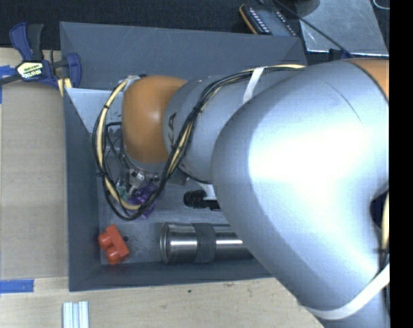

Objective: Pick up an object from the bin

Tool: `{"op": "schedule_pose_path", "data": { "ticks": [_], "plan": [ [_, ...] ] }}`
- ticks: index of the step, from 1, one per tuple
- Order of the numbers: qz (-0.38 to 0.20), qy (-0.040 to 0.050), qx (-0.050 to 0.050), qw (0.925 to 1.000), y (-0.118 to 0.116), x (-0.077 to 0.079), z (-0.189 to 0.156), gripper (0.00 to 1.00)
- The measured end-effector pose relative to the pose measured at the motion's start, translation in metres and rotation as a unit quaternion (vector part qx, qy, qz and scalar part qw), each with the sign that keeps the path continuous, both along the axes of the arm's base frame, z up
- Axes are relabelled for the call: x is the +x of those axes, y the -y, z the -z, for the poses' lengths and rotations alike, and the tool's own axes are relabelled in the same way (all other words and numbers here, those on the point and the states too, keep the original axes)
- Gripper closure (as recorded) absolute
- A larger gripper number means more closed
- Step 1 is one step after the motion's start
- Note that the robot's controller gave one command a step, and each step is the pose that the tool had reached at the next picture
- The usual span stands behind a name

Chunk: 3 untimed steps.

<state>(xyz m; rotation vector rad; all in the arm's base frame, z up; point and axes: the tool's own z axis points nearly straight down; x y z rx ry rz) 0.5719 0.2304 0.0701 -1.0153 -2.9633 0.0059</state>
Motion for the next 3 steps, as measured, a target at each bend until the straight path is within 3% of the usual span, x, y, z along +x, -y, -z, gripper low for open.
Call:
{"op": "schedule_pose_path", "data": {
  "ticks": [3],
  "plan": [
    [0.0, 0.0004, 0.0, 1.0, 0.0003, 0.0, -0.0043, 1.0]
  ]
}}
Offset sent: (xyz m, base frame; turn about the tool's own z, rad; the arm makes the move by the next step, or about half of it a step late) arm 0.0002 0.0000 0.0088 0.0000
